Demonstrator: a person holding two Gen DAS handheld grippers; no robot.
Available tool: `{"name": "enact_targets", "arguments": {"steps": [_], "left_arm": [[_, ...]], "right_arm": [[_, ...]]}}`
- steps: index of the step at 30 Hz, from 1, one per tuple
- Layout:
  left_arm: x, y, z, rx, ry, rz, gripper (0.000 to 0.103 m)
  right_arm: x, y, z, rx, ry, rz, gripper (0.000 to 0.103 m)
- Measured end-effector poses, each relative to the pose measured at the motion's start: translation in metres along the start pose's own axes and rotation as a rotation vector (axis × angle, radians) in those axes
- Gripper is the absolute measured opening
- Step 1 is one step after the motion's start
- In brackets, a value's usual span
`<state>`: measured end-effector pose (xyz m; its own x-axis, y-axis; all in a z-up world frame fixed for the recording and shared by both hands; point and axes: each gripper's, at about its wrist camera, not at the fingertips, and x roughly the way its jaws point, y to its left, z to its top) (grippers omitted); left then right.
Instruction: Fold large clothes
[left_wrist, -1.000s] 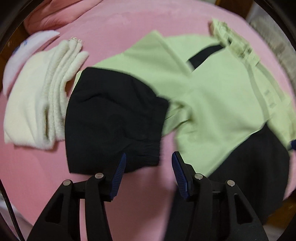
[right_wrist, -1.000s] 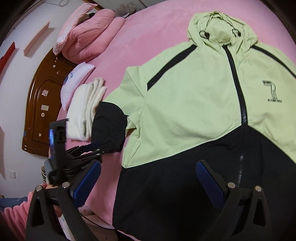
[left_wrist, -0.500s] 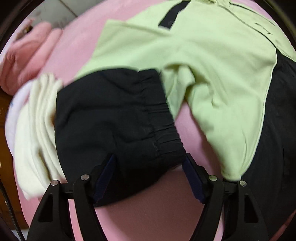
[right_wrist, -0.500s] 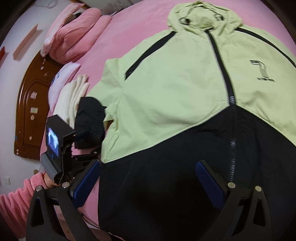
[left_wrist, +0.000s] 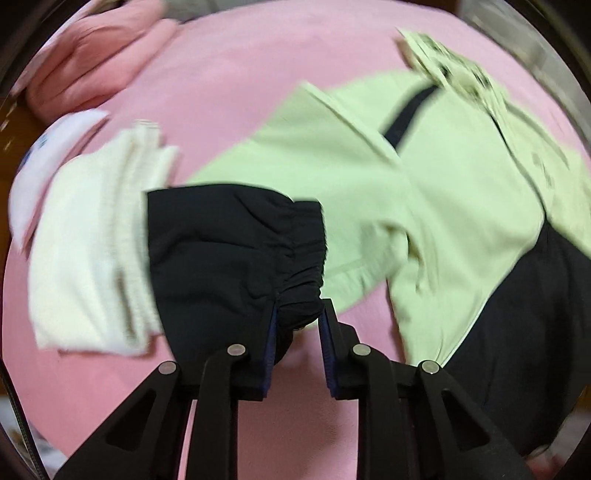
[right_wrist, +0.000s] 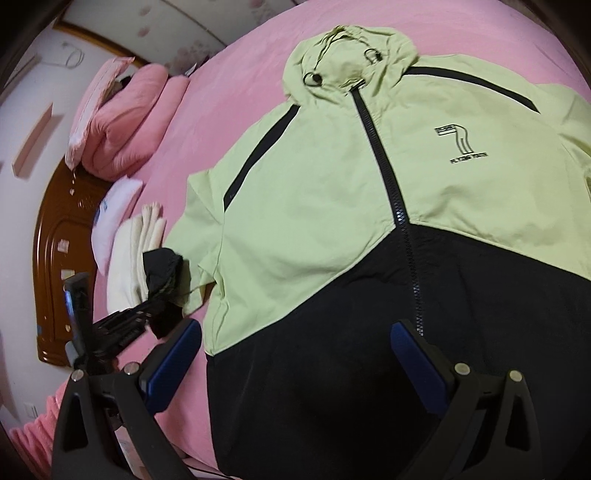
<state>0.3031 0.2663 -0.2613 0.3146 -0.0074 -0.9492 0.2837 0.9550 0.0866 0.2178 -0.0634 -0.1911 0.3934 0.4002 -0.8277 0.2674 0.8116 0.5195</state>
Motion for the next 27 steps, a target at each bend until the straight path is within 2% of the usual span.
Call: {"name": "enact_targets", "arguments": {"steps": [4,5,8,10,11,12,16,20,24,27], "left_arm": [[-0.044,0.010,0.015,-0.145,-0.078,-0.038,0.016],[-0.049,0.010,0.028,-0.162,-0.089,-0.045,0.009],[-0.085,0.001,0.049,-0.202,-0.153,-0.099,0.008],[-0.106,-0.023,0.073,-0.209,-0.188,-0.160,0.008],[-0.102,-0.046,0.097,-0.206,-0.203,-0.175,0.008],[-0.108,-0.057,0.109,-0.200,-0.220,-0.198,0.008],[-0.138,-0.113,0.149,-0.164,-0.293,-0.355,0.008],[-0.136,-0.167,0.174,-0.130,-0.326,-0.478,0.008],[-0.105,-0.215,0.178,-0.120,-0.284,-0.536,0.008],[-0.054,-0.241,0.170,-0.144,-0.212,-0.550,0.011]], "right_arm": [[-0.009,-0.003,-0.001,0.019,-0.020,0.006,0.103],[-0.012,-0.005,-0.001,0.027,-0.026,0.010,0.103],[-0.021,-0.009,0.000,0.042,-0.041,0.009,0.103],[-0.028,-0.013,0.002,0.050,-0.053,0.005,0.103],[-0.031,-0.015,0.004,0.055,-0.060,0.006,0.103],[-0.036,-0.018,0.006,0.062,-0.068,0.006,0.103],[-0.053,-0.030,0.016,0.083,-0.109,0.000,0.103],[-0.065,-0.049,0.032,0.106,-0.159,-0.012,0.103],[-0.064,-0.073,0.048,0.135,-0.183,-0.014,0.103],[-0.051,-0.094,0.059,0.170,-0.182,-0.009,0.103]]}}
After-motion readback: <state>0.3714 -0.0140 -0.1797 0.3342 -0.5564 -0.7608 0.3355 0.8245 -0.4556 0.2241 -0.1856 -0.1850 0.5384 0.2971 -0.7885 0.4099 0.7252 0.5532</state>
